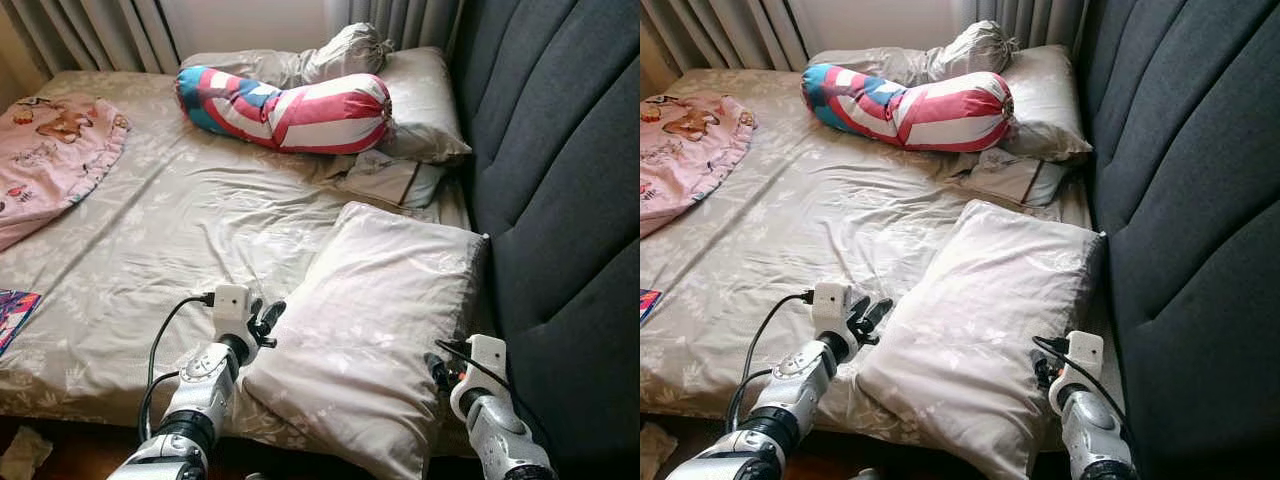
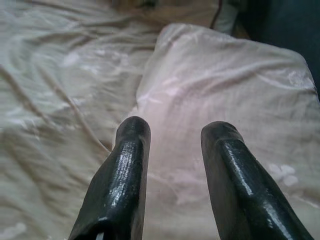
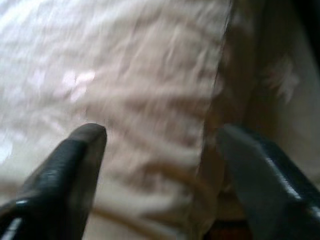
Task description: Clean up the room
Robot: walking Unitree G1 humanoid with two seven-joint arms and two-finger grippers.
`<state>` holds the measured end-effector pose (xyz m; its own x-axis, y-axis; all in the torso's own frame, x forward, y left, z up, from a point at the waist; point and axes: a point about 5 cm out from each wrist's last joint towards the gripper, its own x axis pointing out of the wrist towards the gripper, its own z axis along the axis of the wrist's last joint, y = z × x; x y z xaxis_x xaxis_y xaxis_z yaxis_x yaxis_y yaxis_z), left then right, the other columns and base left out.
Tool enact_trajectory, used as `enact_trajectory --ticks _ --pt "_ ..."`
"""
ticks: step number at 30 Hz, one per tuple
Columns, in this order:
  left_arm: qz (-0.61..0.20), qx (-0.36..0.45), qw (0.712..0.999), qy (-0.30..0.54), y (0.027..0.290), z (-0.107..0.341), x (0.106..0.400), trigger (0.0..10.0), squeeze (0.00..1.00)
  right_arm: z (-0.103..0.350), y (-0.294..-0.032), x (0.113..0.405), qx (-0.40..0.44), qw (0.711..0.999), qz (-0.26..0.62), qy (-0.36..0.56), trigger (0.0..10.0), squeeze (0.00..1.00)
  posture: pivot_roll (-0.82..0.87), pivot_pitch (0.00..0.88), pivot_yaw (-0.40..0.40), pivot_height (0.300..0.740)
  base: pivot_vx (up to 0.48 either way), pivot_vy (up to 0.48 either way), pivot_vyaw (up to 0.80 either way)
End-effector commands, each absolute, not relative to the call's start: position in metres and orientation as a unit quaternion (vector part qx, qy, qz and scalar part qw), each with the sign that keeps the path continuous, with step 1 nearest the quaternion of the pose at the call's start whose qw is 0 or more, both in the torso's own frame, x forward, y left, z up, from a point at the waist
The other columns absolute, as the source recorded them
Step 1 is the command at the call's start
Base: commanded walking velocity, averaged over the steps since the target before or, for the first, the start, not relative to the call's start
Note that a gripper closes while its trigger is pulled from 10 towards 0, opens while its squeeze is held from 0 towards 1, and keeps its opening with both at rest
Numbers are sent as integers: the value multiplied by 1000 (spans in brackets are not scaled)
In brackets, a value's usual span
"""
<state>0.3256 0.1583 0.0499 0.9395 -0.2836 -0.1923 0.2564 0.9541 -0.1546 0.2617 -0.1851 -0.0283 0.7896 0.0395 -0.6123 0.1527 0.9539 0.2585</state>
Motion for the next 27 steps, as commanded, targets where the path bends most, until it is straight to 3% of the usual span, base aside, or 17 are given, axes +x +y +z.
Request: enact_trajectory --ticks 1,2,3,27 --pt "-132 -62 982 117 162 45 320 10000 0 -35 -185 257 144 927 -41 344 10000 227 -162 106 14 740 0 0 0" --pt "-132 -62 982 117 162 45 320 10000 0 -35 -185 257 144 927 -41 344 10000 227 -162 106 14 740 0 0 0" --pt "-132 -62 982 118 163 44 320 10000 0 -36 -185 256 136 926 -42 350 10000 0 -160 106 15 740 0 0 0" --pt "-134 -44 985 102 172 57 308 10000 0 -57 -170 237 134 897 -77 414 10000 0 -73 145 57 740 0 0 0"
